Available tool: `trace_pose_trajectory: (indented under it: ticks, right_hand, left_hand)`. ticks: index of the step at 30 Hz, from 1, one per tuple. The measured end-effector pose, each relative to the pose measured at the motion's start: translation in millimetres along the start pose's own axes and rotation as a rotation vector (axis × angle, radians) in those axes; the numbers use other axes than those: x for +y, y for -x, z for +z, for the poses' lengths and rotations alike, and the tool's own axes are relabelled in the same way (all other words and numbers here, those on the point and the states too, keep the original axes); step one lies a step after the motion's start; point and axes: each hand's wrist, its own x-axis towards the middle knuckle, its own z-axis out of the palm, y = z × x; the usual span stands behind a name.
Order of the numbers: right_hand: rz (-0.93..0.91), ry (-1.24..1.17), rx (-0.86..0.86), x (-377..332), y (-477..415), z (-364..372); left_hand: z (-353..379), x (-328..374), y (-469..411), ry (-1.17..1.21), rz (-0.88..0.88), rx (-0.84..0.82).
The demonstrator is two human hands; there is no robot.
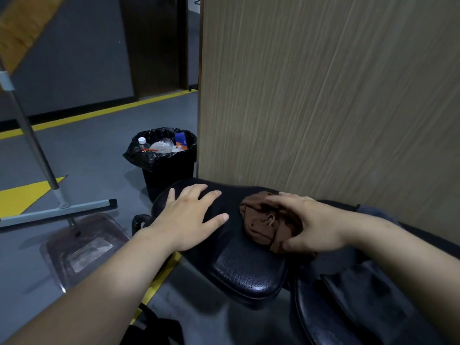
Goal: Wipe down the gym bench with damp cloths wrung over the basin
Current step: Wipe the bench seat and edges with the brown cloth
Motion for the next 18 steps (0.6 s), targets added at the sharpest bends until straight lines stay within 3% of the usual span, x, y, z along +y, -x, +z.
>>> trace_pose_trajectory:
  ticks: [3,9,13,18]
  right_hand:
    - [0.081,-0.171,0.061,-1.9,-12.3,15.7]
    - [0.229,0.121,0.204,-13.4,-30.6,57.2]
    - [0.312,0.080,0.273,-2.5,-49.1,55.6]
    - [0.351,0.029,0.231,19.0,-74.4,40.6]
  left_hand:
    - [0.5,2.3,0.6,-0.006,-0.002,-0.004]
    - [0.1,2.9,1.1,-0.012,-0.007,-0.023]
    - [2.2,-2.8,0.7,-0.016,-0.019,-0.025]
    - [4.7,-13.3,0.6,-0.044,-0.039,-0.026]
